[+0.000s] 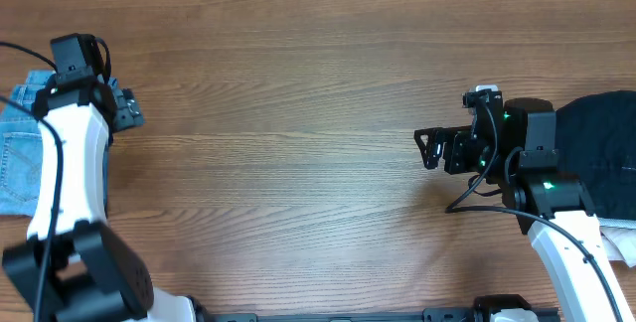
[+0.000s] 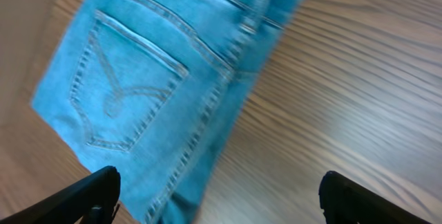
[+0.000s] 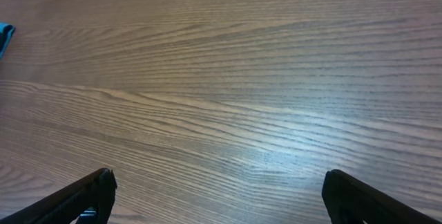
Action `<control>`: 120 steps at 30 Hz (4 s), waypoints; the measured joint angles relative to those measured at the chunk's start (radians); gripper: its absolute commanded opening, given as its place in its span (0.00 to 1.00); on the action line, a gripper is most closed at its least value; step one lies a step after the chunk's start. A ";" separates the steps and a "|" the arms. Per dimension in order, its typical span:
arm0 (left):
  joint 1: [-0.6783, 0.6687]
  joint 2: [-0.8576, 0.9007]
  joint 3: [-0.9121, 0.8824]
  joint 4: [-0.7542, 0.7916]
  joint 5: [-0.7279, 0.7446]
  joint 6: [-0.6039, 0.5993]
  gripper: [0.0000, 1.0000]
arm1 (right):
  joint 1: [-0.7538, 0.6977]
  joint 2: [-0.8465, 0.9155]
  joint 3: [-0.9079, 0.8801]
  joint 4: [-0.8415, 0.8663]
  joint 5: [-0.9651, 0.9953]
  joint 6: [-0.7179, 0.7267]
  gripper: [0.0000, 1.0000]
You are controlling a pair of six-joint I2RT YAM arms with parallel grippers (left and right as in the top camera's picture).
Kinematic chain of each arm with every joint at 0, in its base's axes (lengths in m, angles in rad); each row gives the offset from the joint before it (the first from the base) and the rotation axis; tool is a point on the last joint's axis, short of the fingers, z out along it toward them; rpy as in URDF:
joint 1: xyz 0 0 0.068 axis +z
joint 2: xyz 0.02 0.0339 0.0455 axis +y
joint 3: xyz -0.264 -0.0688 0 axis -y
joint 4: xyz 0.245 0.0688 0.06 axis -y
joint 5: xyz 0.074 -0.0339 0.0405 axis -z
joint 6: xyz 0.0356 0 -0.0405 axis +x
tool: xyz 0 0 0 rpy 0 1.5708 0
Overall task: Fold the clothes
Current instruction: 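Reach the left gripper to the folded light-blue jeans and grasp, then lift the jeans with the left gripper and drag them toward center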
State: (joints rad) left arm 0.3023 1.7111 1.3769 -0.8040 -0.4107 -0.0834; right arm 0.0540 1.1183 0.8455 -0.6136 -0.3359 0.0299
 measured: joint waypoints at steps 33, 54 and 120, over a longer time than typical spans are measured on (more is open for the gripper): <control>0.054 0.380 0.016 0.256 -0.098 0.068 0.19 | 0.000 0.000 0.000 -0.003 0.000 0.001 0.94; -0.641 0.092 1.169 -0.264 0.195 0.087 0.04 | 0.000 0.000 0.002 0.032 0.115 0.048 0.91; -0.871 0.336 1.216 0.385 0.447 -0.370 0.04 | -0.085 0.013 0.119 -0.185 0.309 0.127 0.99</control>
State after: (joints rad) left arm -0.5682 2.0472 2.5931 -0.4191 0.0364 -0.4538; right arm -0.0315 1.1309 0.9649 -0.7990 -0.0273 0.1570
